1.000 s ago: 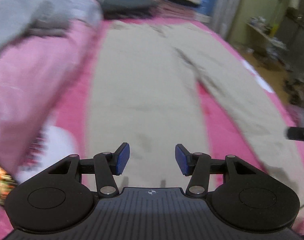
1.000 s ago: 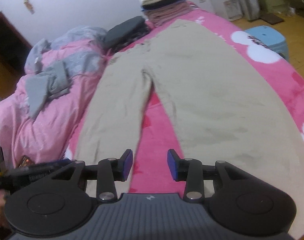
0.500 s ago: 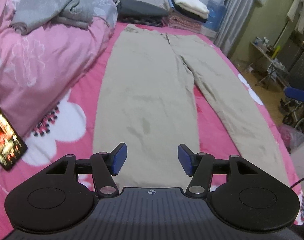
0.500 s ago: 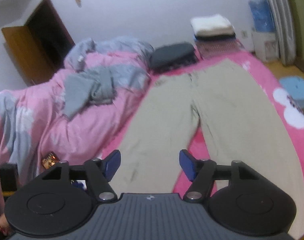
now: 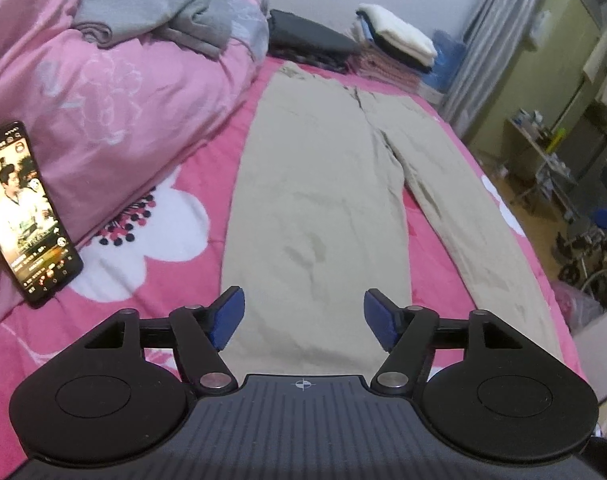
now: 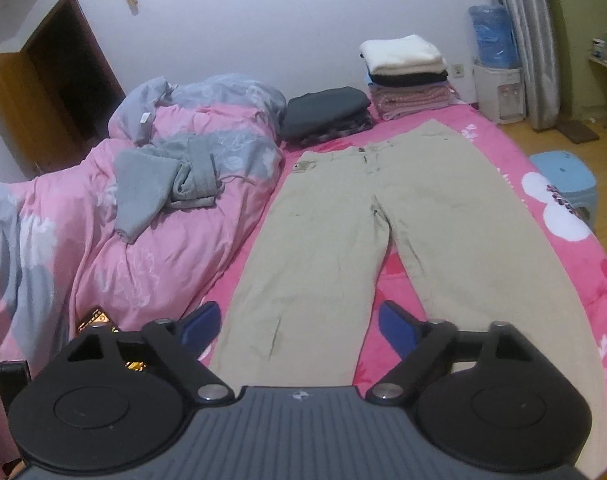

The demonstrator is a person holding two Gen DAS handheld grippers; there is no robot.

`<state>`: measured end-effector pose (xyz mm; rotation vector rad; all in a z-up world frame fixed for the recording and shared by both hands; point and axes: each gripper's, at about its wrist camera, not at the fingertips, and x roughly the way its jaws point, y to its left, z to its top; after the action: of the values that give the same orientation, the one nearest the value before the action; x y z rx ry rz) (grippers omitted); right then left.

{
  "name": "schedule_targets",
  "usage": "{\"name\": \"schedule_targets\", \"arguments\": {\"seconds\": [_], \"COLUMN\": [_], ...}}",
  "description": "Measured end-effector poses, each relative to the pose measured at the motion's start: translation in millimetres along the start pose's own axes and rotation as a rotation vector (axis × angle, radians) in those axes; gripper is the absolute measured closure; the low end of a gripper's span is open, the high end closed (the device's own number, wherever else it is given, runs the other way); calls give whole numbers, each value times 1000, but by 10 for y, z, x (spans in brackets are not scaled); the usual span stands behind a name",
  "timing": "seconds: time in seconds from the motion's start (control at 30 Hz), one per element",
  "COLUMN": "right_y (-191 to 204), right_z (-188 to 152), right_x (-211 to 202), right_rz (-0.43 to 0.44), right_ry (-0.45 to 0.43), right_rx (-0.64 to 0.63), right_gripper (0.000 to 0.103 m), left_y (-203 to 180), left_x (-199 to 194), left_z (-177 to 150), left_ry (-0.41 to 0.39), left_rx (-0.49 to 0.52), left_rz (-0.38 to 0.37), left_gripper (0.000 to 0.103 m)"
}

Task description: Fold clothes

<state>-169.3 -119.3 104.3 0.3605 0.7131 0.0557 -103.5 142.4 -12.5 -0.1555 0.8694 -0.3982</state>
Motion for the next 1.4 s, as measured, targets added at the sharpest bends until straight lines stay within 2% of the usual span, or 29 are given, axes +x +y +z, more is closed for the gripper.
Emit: {"name": "schedule_targets", "arguments": {"seconds": [0.1, 0.17, 0.23, 0.33, 0.47, 0.57, 0.67, 0.87, 0.93, 1.13, 1.2, 1.27, 1.4], "right_y": [100, 93, 54, -5, -50, 66, 152, -84, -170, -298, -318, -329, -357], "right_z": [60, 163, 286, 470, 846, 1113, 1343, 1620, 1682, 1908, 1985, 2061, 2188], "right_x": [-60, -62, -18, 46, 609, 1188, 1780, 2393, 2581, 3129, 3344, 3564, 4033], "right_rz": [-22, -50, -91, -152, -158, -171, -172, -120, -125, -117, -111, -101, -20], "right_ry": [-13, -44, -79, -131, -105, -92, -62, -68, -69, -80, -65, -49, 25], "right_rx": [-40, -58, -69, -86, -176, -333, -423, -264, -258, -283, -279, -273, -242], "right_gripper": [3, 0, 0, 0, 0, 0, 0, 0, 0, 0, 0, 0, 0], "left_y": [-1, -15, -24, -53, -64, -22, 8, -8, -13, 107, 153, 202, 266], "left_x": [20, 66, 135, 302, 682, 1072, 1504, 2025, 2194, 2266, 2283, 2361, 2511], "left_z": [46, 102, 166, 281, 498, 712, 921, 1176, 1260, 1384, 1410, 1458, 1477], "left_ry": [-15, -31, -44, -52, -26, 13, 64, 70, 72, 8, -7, 13, 29], "left_rx": [4, 3, -3, 16, 64, 76, 81, 60, 53, 43, 38, 33, 29], "left_rz": [-2, -2, -10, -10, 28, 45, 74, 137, 157, 182, 194, 190, 184], "left_gripper": [27, 13, 4, 1, 0, 0, 0, 0, 0, 0, 0, 2, 8]}}
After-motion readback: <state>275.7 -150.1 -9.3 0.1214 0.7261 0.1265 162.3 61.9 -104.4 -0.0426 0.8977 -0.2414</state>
